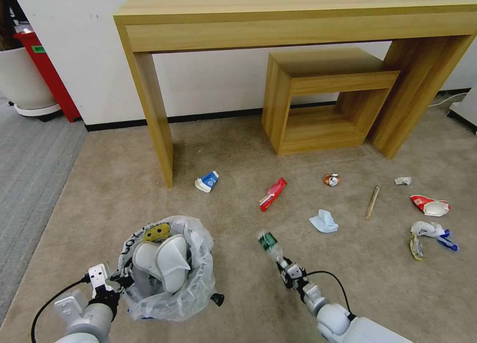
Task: Pick up the trash bin and place the garbage on the floor into it.
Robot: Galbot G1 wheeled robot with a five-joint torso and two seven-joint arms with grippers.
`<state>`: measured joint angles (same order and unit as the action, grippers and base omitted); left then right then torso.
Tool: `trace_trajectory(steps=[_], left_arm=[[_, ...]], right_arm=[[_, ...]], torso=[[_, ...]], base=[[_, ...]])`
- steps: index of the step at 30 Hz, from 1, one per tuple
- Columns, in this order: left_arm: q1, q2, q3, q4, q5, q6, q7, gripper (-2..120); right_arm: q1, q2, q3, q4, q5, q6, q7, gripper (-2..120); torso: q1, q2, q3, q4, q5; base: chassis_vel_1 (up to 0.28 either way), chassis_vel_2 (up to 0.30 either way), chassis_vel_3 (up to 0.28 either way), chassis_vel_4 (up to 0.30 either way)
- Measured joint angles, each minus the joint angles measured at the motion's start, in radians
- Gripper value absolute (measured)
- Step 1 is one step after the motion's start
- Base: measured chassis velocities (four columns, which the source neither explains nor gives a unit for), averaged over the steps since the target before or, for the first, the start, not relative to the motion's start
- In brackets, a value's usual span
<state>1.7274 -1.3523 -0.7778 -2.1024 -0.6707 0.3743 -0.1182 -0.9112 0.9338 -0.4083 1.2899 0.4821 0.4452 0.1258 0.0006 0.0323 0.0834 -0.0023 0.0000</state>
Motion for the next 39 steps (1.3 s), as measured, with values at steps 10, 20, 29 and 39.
trace_trajectory(steps=[10, 20, 29, 39], left_arm=[[0.009, 0.003, -0.003, -0.030, -0.002, 0.016, -0.011, 1], [0.031, 0.005, -0.014, -0.090, -0.031, 0.054, -0.036, 1], [0.051, 0.031, -0.031, -0.136, -0.074, 0.080, -0.060, 1], [0.046, 0.024, -0.033, -0.143, -0.077, 0.080, -0.063, 1]], right_arm=[[0.188, -0.092, -0.031, 0.370, 0.167, 0.140, -0.265, 28], [0.485, -0.092, -0.311, 0.543, 0.294, 0.116, -0.321, 28], [0.626, -0.065, -0.523, 0.540, 0.332, 0.089, -0.319, 28], [0.609, -0.041, -0.642, 0.456, 0.269, 0.092, -0.319, 28]], torso=[[0.000, 0.000, 0.000, 0.0000, -0.0003], [0.000, 0.000, 0.000, 0.0000, 0.0000], [0.000, 0.000, 0.000, 0.0001, -0.0001], [0.000, 0.000, 0.000, -0.0001, 0.0000]], base=[[0.000, 0.000, 0.000, 0.000], [0.000, 0.000, 0.000, 0.000], [0.000, 0.000, 0.000, 0.000], [0.000, 0.000, 0.000, 0.000]])
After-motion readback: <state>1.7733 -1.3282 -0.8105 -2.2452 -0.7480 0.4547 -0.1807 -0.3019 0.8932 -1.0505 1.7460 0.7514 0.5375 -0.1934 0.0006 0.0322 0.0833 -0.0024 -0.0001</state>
